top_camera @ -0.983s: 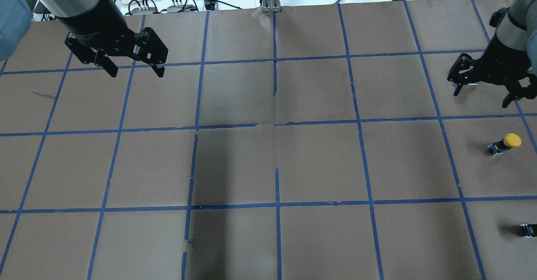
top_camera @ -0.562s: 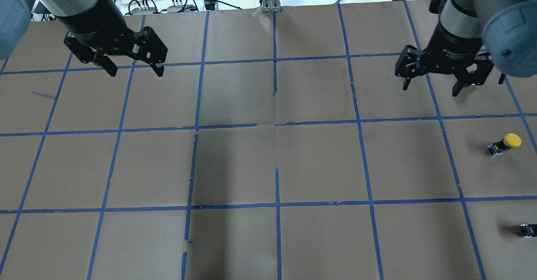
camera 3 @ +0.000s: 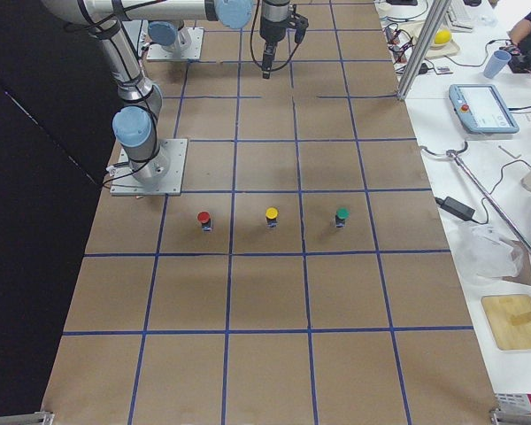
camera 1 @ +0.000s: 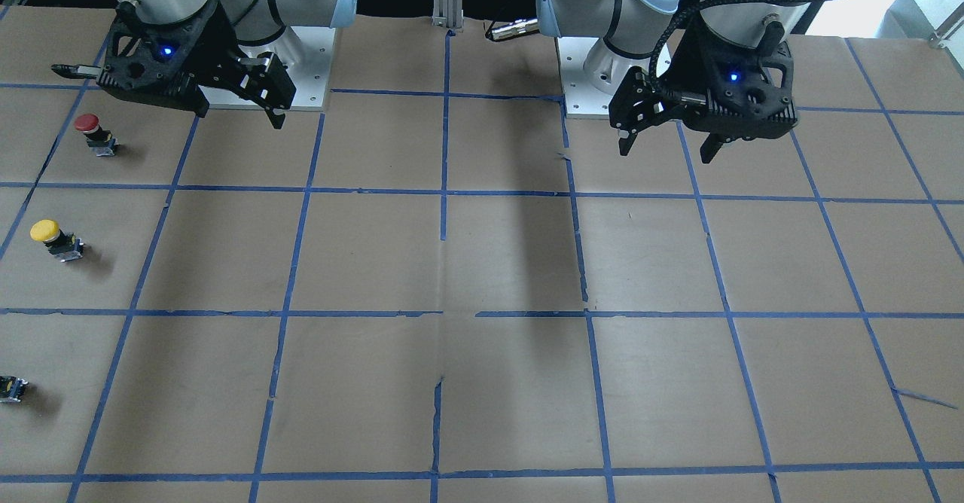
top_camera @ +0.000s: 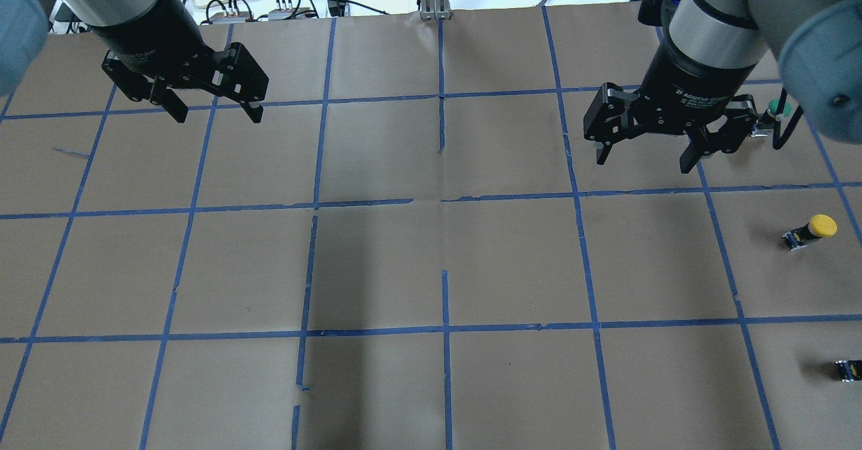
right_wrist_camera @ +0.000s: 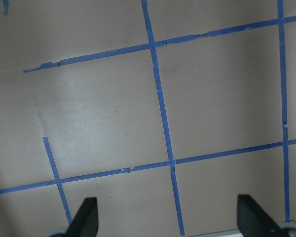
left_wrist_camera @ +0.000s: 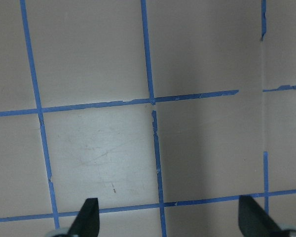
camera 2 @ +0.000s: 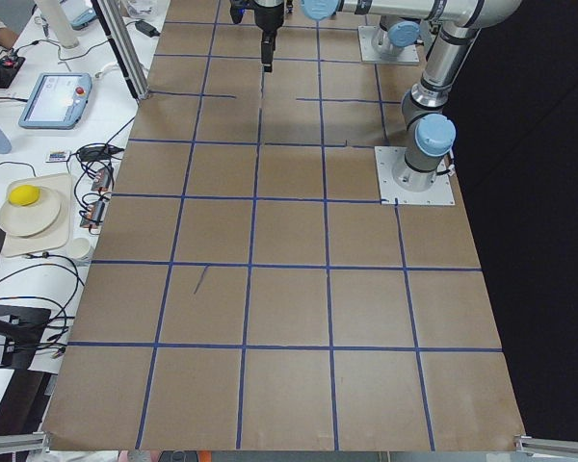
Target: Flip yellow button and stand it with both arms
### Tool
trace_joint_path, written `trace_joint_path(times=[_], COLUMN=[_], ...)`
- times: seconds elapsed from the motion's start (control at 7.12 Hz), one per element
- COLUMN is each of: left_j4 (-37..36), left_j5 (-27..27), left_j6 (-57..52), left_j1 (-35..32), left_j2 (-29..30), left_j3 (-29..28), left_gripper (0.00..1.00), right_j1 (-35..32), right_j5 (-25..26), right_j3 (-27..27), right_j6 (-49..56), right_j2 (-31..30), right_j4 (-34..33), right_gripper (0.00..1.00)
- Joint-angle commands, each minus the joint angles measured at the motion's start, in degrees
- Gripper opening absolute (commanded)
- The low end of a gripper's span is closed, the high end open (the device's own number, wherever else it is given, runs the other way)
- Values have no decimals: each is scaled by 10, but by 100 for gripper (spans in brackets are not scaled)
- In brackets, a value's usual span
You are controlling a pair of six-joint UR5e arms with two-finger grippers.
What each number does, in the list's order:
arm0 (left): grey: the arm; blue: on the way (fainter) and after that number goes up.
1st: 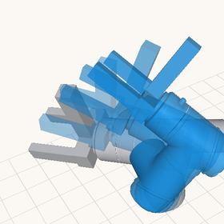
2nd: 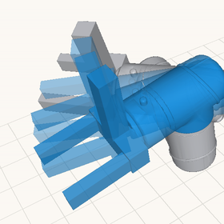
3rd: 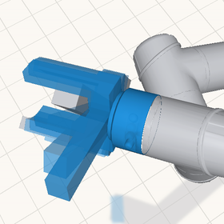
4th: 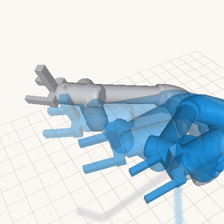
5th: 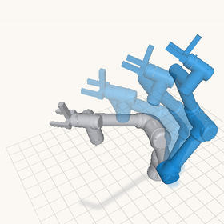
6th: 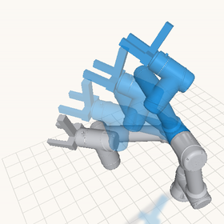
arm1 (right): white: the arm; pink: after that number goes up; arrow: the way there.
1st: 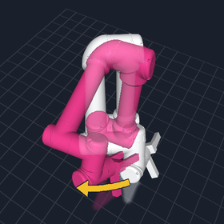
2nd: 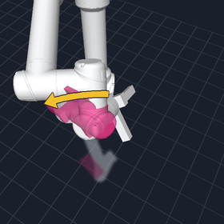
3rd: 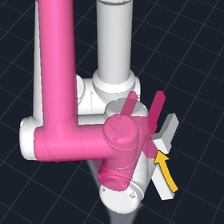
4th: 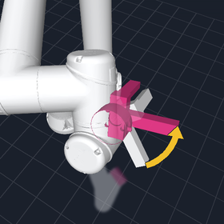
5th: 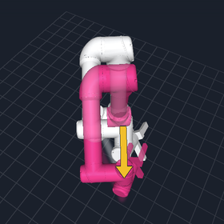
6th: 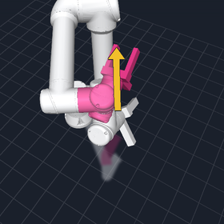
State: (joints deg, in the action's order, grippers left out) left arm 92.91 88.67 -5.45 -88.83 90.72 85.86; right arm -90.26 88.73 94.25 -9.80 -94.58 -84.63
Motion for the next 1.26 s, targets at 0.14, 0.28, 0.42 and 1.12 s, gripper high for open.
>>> trace_joint_path(times=[0.14,0.28,0.42,1.12], left_j4=[-2,-2,-2,-3], left_j5=[0,0,1,2], left_j6=[0,0,0,0], left_j1=[1,0,0,-1], left_j2=[-2,-3,-3,-5], left_j3=[-2,-1,-1,-1], left_gripper=[100,100,100,100], right_j1=[8,8,9,10], right_j5=[6,6,6,4], right_j3=[4,4,4,4], right_j6=[1,2,3,20], right_j2=[3,4,4,3], right_j4=[4,4,4,3], right_gripper=[100,100,100,100])
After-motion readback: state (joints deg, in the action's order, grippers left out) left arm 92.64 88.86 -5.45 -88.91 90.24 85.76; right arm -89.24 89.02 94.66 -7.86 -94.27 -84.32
